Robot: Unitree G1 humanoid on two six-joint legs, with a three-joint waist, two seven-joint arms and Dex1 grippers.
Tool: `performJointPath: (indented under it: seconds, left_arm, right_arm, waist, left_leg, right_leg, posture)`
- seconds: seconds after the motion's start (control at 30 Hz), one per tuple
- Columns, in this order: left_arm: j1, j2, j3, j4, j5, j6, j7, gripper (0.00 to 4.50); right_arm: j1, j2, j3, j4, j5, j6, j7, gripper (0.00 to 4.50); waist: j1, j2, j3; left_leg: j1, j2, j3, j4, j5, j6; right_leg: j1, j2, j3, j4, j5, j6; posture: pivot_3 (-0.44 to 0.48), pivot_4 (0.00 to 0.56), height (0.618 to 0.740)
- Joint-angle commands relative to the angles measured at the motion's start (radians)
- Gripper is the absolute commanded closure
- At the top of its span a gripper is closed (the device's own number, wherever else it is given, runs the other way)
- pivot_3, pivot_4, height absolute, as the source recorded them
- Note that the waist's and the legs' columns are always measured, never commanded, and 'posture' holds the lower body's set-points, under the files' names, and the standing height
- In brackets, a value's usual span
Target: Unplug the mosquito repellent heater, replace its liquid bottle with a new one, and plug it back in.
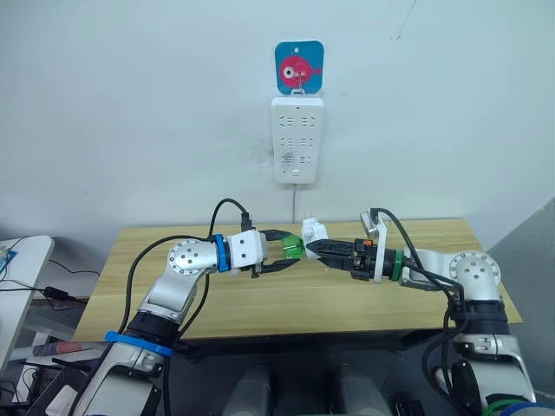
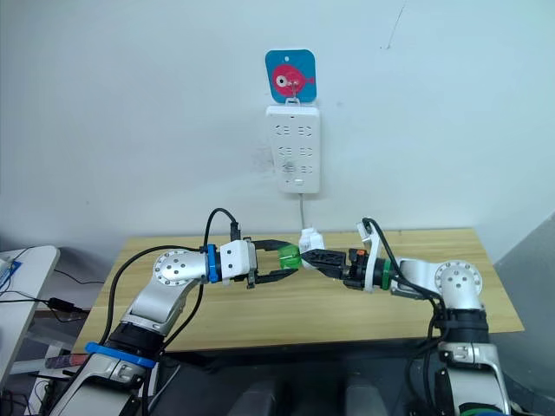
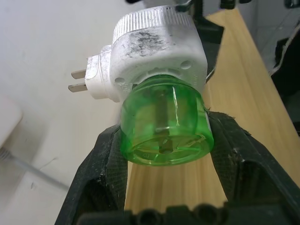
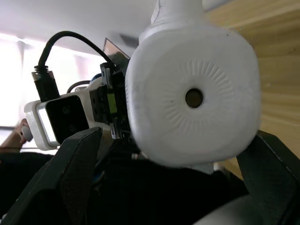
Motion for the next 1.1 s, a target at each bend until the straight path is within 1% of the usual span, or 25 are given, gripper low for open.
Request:
performJointPath:
  seconds: [0.03, 0.3, 0.43, 0.63, 1.1]
  left_arm:
    - [0.027, -0.007, -0.028, -0.046, -0.018, 0.007, -0.039, 2.24]
    - [0.09, -0.004, -0.046, -0.141, -0.06, 0.05, -0.081, 2.24]
    - [0.09, -0.001, -0.047, -0.125, -0.041, 0.034, -0.078, 2.24]
    - [0.076, -0.004, -0.042, -0.097, -0.035, 0.019, -0.07, 2.24]
    - [0.064, -0.015, -0.039, -0.089, -0.03, 0.009, -0.064, 2.24]
  right_arm:
    - [-0.046, 0.008, -0.011, -0.003, 0.018, 0.022, 0.059, 0.04]
    - [-0.071, -0.012, -0.005, 0.031, -0.063, 0.056, 0.143, 0.04]
    - [-0.084, -0.032, -0.003, 0.032, -0.087, 0.091, 0.203, 0.04]
    - [-0.067, -0.061, 0.0, -0.001, -0.11, 0.146, 0.262, 0.04]
    - [-0.022, -0.076, 0.018, -0.072, -0.181, 0.176, 0.343, 0.04]
  waist:
    - [0.0, 0.0, 0.0]
    - [0.0, 0.0, 0.0]
    - [0.001, 0.0, 0.0]
    - [0.001, 0.0, 0.0]
    - [0.001, 0.0, 0.0]
  left_leg:
    - [0.0, 0.0, 0.0, 0.0, 0.0, 0.0]
    - [0.0, 0.0, 0.001, 0.0, -0.001, 0.001]
    - [0.0, 0.0, 0.0, 0.0, -0.001, 0.001]
    - [0.0, 0.0, 0.001, 0.0, -0.001, 0.001]
    - [0.0, 0.0, 0.001, 0.0, -0.001, 0.001]
  right_leg:
    - [0.0, 0.0, 0.0, 0.0, 0.0, 0.0]
    - [0.0, 0.0, 0.0, 0.0, 0.001, 0.0]
    - [0.0, 0.0, 0.0, 0.0, 0.0, 0.0]
    - [0.0, 0.0, 0.0, 0.0, 0.0, 0.0]
    - [0.0, 0.0, 0.0, 0.0, 0.001, 0.0]
  posture:
    - [0.037, 0.126, 0.74]
    - [0.041, 0.118, 0.74]
    - [0.041, 0.114, 0.74]
    - [0.041, 0.107, 0.74]
    - [0.035, 0.113, 0.74]
